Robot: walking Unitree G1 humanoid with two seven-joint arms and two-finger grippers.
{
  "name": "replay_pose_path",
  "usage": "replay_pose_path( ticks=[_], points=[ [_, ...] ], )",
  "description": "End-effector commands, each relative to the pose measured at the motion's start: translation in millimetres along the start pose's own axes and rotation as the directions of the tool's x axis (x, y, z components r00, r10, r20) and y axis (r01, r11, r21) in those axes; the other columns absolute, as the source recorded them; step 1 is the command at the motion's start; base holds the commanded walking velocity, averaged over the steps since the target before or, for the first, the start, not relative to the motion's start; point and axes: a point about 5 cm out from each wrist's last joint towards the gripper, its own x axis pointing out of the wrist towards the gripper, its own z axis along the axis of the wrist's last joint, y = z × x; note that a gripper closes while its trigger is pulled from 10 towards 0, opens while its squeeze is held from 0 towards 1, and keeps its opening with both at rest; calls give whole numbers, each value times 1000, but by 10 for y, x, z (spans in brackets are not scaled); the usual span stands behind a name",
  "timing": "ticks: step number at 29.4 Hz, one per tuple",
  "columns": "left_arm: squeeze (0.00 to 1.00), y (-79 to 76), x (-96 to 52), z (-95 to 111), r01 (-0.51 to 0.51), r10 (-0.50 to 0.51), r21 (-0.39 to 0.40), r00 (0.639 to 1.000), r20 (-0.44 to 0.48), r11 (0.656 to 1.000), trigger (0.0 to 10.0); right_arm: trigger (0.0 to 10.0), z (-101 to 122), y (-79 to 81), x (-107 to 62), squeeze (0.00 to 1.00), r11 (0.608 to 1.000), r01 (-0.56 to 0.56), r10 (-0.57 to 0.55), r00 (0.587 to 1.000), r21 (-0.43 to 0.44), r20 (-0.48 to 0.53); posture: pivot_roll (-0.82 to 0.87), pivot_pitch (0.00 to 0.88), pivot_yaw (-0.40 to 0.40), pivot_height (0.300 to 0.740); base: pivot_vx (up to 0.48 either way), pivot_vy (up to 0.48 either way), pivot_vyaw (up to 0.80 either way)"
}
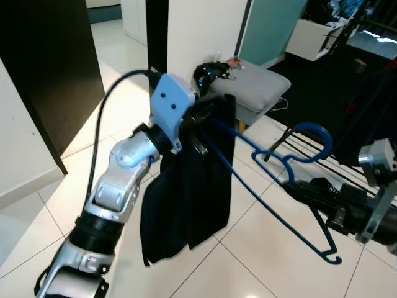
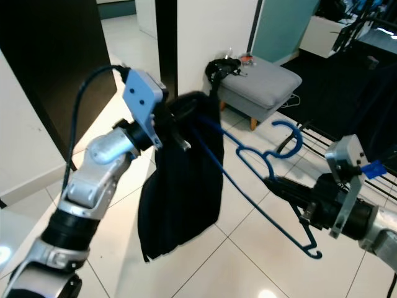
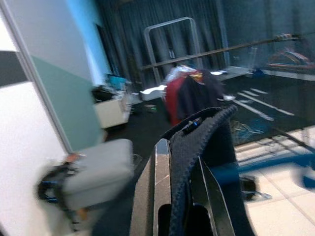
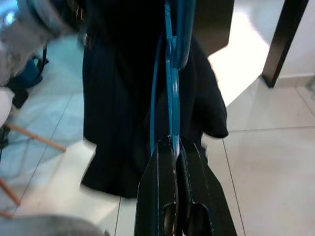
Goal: Hang hanger
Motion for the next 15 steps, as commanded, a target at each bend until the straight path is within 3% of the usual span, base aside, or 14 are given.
replay_pose_path(
  ticks=[1,3,10,12,15],
  points=[
    [0,-130,18,15,64,-64,-22,998,12,998,10000,10000,21,-38,17,0,999,36,-36,999,-15,24,47,125,-60,740,0,0,0],
    [0,-244,-16,-31,118,-119,-57,993,-2,991,10000,10000,68,-125,78,0,995,100,-99,993,-13,61,47,126,-62,740,0,0,0],
    [0,-334,-57,-44,172,-173,-89,985,-3,981,10000,10000,102,-201,133,0,988,153,-152,984,-2,92,50,125,-64,740,0,0,0],
    [0,-447,-90,-3,235,-233,-158,972,37,959,10000,10000,129,-261,192,0,982,189,-191,974,20,124,55,122,-65,740,0,0,0],
    [0,-479,-97,16,252,-246,-179,968,51,951,10000,10000,135,-276,207,0,980,199,-200,971,26,132,55,122,-65,740,0,0,0]
  ],
)
